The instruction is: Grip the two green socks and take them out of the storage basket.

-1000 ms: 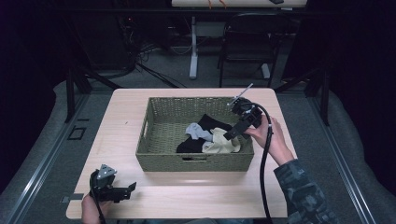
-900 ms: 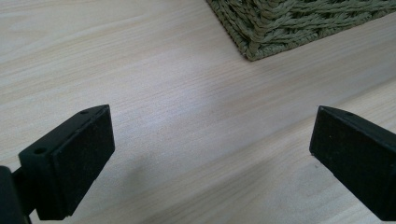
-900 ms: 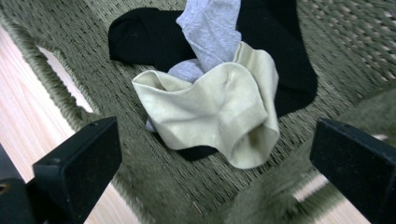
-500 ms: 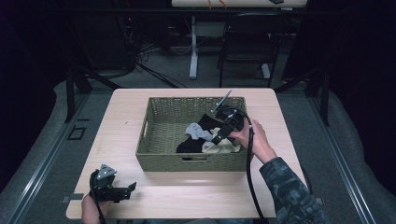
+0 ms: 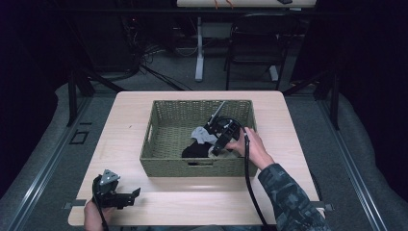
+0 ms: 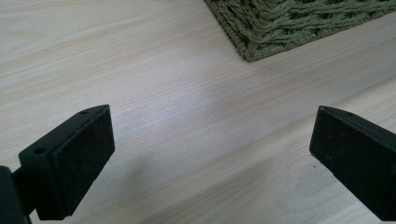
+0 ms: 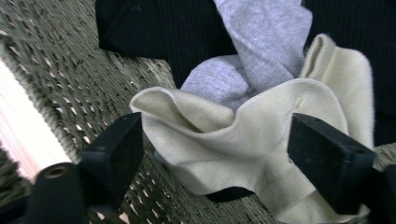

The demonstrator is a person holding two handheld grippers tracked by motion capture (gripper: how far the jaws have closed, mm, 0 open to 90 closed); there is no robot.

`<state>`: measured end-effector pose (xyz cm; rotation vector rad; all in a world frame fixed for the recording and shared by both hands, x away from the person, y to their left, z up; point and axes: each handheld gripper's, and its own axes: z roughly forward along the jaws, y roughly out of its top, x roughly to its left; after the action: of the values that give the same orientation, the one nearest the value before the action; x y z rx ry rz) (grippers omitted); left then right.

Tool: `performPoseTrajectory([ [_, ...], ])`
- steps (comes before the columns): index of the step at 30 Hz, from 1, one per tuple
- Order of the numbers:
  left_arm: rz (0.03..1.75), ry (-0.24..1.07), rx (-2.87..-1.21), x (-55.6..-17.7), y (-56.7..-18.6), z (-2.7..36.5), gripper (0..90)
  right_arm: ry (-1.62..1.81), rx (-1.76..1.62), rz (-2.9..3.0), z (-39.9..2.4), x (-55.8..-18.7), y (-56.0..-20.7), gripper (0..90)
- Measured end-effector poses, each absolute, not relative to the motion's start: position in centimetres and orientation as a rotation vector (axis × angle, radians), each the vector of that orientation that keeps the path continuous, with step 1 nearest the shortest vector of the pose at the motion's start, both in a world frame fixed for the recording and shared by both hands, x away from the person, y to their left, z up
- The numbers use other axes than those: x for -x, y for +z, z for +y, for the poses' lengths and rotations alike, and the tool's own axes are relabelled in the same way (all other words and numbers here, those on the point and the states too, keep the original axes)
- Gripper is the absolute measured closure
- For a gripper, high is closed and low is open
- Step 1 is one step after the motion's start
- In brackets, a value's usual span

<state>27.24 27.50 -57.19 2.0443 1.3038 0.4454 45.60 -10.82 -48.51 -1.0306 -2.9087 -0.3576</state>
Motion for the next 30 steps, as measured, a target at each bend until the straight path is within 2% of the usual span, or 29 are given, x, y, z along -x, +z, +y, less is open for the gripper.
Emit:
performPoseTrajectory([
  [2, 1.303, 0.446, -2.046, -27.2, -57.2, 27.5, 0.0, -0.348, 1.036, -2.902, -10.7, -45.8, -48.8, 25.4],
  [7, 1.303, 0.445, -2.045, -27.3, -57.2, 27.5, 0.0, -0.312, 1.062, -2.885, -10.4, -46.0, -49.5, 44.1],
  [11, 1.301, 0.44, -2.044, -27.3, -57.2, 27.5, 0.0, -0.274, 1.083, -2.873, -10.4, -46.3, -49.8, 67.9],
  [15, 1.3, 0.44, -2.047, -27.3, -57.2, 27.6, 0.0, -0.275, 1.121, -2.866, -10.8, -46.4, -49.8, 84.3],
  [30, 1.304, 0.445, -2.046, -27.3, -57.2, 27.5, 0.0, -0.399, 1.135, -2.884, -11.8, -45.5, -45.7, 86.5],
])
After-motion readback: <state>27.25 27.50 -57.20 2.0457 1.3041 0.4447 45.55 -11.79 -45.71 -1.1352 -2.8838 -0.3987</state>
